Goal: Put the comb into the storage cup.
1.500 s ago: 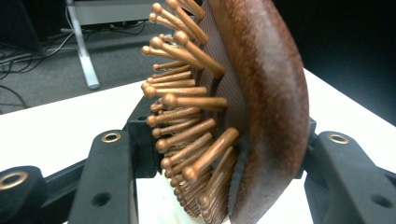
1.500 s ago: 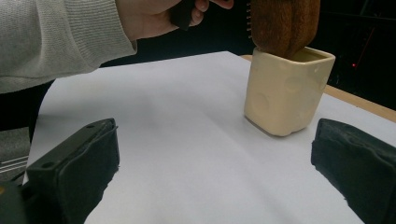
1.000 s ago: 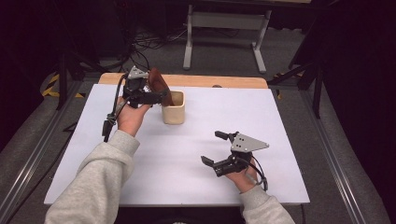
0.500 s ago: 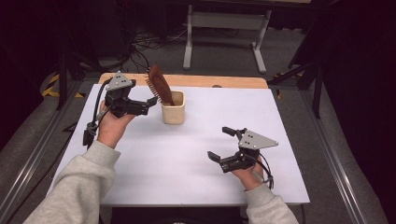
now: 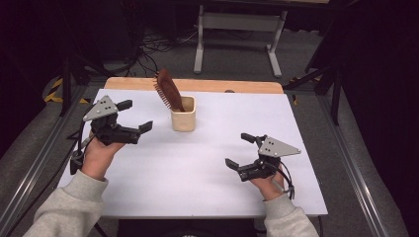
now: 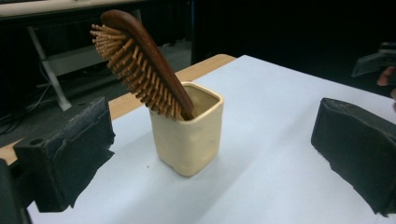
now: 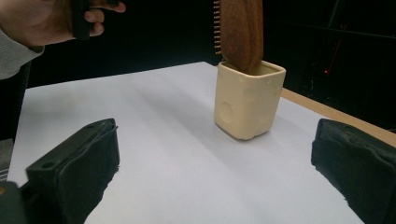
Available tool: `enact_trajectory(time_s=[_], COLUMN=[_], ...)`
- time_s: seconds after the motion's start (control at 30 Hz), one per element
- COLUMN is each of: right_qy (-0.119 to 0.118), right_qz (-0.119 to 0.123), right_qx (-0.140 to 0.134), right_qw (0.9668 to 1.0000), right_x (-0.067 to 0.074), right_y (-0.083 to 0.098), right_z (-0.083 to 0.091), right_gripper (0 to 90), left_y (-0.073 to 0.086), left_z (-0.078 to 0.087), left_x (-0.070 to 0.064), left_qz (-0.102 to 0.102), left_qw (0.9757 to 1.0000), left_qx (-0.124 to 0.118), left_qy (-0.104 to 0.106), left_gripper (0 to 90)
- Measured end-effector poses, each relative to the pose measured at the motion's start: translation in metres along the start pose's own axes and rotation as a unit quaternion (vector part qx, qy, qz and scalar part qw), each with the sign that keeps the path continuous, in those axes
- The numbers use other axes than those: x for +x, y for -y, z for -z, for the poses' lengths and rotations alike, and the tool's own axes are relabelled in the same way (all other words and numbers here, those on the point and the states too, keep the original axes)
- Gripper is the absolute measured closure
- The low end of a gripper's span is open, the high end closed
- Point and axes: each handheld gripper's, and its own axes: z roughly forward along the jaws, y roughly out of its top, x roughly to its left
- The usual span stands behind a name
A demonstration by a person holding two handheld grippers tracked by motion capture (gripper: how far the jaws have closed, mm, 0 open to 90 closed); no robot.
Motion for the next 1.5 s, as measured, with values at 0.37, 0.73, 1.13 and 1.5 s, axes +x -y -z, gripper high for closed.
enact_trajectory(time_s=[0.37,0.73,1.13,1.5], right_qy=[0.007,0.011,0.019,0.034], right_qz=[0.002,0.001,-0.003,-0.017], right_qx=[0.01,0.019,0.021,0.029], right_qw=[0.9999,0.9997,0.9996,0.9989], right_x=[-0.003,-0.005,-0.005,-0.005], right_y=[0.004,0.014,0.029,0.057], right_z=[0.004,0.008,0.013,0.021], right_gripper=[1.4,1.3,1.2,1.0], left_y=[0.04,0.074,0.117,0.135], left_z=[0.018,0.023,0.024,0.027], left_x=[-0.003,-0.004,-0.001,-0.004], left_qz=[0.013,0.019,0.046,0.049], left_qw=[0.9997,0.9995,0.9975,0.9986], left_qx=[-0.002,0.005,0.042,0.018], left_qy=[0.019,0.027,0.033,0.011], left_gripper=[0.3,0.3,0.5,0.4])
